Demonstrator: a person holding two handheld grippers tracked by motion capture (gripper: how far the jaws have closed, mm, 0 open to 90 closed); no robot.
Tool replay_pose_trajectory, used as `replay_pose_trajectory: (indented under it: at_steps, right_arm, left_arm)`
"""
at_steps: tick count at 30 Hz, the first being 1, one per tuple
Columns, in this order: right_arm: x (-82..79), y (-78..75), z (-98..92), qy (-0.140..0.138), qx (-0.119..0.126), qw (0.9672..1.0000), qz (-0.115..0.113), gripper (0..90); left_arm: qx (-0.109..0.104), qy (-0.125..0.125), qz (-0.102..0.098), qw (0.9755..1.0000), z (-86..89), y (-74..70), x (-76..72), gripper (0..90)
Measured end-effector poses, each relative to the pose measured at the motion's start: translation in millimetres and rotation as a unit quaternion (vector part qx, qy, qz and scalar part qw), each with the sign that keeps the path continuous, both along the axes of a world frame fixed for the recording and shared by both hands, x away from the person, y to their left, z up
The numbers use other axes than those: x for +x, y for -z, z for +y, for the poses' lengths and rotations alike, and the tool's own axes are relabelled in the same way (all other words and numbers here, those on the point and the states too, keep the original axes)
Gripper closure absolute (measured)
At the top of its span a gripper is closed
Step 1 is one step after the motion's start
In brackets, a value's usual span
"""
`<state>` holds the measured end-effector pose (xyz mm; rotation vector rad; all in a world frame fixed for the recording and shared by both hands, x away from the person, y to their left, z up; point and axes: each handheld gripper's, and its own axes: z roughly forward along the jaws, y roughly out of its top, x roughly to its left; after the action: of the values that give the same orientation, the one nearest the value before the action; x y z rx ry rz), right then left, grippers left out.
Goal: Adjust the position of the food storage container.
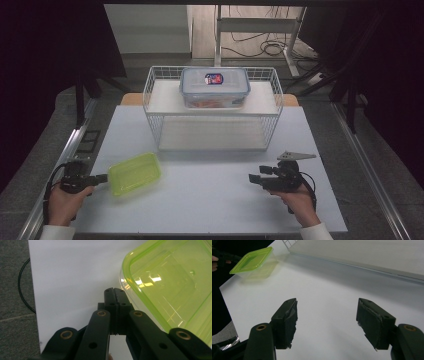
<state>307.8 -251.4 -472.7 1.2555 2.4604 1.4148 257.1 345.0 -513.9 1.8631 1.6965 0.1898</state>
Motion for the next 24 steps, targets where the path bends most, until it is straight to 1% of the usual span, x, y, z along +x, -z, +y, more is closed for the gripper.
replay_pose_trajectory:
  at_steps: [4, 6, 9, 19, 22, 24]
  right_arm:
    - [0.5, 0.6, -0.2, 0.0, -0.002, 1.0, 0.001, 33.5]
    - [0.5, 0.7, -0.4, 0.001, -0.002, 1.0, 0.001, 33.5]
    - [-0.6, -0.3, -0.6, 0.001, 0.001, 1.0, 0.0, 33.5]
    - [-0.7, 0.1, -1.1, 0.003, 0.001, 1.0, 0.0, 33.5]
    - [-1.6, -0.1, 0.2, 0.001, -0.001, 1.0, 0.002, 33.5]
    - [-2.1, -0.6, 0.6, -0.001, 0.0, 1.0, -0.001, 33.4]
  left_arm:
    - [0.001, 0.003, 0.0, 1.0, -2.1, -0.2, 4.2, 90.0]
    - [0.002, 0.004, 0.001, 1.0, -4.8, 0.8, 8.6, 90.0]
    - [0.002, 0.006, 0.002, 1.0, -6.4, 1.6, 10.8, 90.0]
    - [0.006, 0.014, -0.001, 0.9999, -13.4, 0.7, 22.7, 90.0]
    - [0.007, 0.017, 0.002, 0.9998, -14.6, 1.0, 27.4, 90.0]
    - [0.006, 0.018, 0.001, 0.9998, -16.1, 0.9, 31.7, 90.0]
